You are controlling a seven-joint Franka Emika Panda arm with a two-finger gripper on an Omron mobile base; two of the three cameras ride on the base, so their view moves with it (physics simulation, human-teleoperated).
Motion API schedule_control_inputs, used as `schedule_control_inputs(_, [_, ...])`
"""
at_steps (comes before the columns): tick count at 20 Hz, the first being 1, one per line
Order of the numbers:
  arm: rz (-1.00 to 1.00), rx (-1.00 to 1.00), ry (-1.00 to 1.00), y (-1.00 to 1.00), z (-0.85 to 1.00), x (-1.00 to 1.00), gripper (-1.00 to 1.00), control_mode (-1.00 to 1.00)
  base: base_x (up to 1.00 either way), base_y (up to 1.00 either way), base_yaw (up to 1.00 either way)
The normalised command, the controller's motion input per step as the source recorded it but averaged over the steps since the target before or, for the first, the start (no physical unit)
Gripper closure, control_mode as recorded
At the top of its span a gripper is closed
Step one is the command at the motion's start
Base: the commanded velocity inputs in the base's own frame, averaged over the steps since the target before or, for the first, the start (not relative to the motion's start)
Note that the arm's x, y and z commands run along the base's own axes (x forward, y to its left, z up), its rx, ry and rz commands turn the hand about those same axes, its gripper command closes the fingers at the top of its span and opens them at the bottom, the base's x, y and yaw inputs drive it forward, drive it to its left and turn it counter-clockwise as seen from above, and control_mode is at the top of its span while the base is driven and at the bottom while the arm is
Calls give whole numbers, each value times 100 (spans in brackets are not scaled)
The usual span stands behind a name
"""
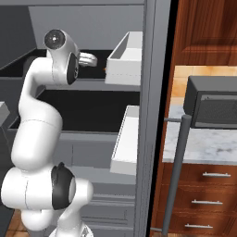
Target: Retrieve the bottle and the shaker from the cabinet and place them next to the mixing bowl on the counter. Then add garlic from the fridge to the mixing bowl.
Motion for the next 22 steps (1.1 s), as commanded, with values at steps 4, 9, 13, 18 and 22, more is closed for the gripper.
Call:
schedule_control_inputs(4, [0,0,3,-2,-4,33,-100,-100,0,0,0])
schedule_control_inputs(9, [0,0,7,0,-13,36,-100,-100,0,0,0])
schedule_control_inputs(13, [0,0,0,0,-1,38,-100,-100,0,0,0])
schedule_control_inputs(18, [0,0,1,0,-13,37,-100,-100,0,0,0])
schedule_control_inputs(22, [0,0,1,0,-12,29,-100,-100,0,0,0])
